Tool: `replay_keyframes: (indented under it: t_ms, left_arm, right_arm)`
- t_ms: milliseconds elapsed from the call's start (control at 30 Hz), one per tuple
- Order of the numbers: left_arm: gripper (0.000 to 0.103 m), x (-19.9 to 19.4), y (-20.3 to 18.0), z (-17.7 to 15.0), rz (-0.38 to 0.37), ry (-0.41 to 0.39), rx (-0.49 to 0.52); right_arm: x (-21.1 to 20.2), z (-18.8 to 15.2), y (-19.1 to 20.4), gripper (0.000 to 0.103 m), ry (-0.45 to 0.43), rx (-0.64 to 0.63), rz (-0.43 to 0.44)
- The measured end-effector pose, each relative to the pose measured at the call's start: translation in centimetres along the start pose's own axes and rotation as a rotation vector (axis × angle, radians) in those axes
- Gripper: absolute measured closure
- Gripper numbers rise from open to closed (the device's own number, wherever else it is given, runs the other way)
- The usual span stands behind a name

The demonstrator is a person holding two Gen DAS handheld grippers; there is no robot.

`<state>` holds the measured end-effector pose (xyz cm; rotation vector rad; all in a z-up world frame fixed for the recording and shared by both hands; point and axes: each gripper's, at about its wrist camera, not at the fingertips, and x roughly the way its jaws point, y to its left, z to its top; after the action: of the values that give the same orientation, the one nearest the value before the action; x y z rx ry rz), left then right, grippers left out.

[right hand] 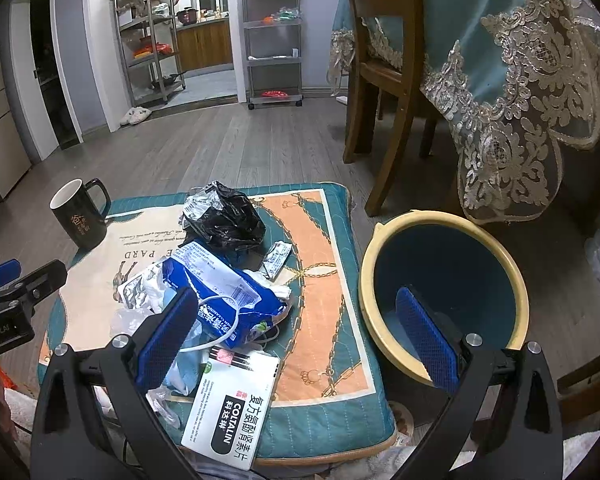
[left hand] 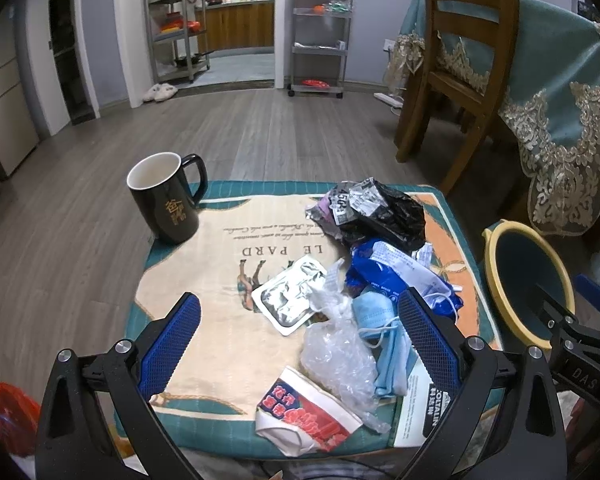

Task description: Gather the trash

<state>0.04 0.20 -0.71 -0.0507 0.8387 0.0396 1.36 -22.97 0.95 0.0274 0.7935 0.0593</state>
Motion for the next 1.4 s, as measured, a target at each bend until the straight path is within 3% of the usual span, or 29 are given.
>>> replay_keyframes:
  t_ms: [1400]
  left_arm:
    - [0.005,0.18,0.47,0.15,-0.003,0.011,-0.028]
  right_arm:
    - [0.3,-0.17,-0.24,0.006,0.009,0.0,0.003]
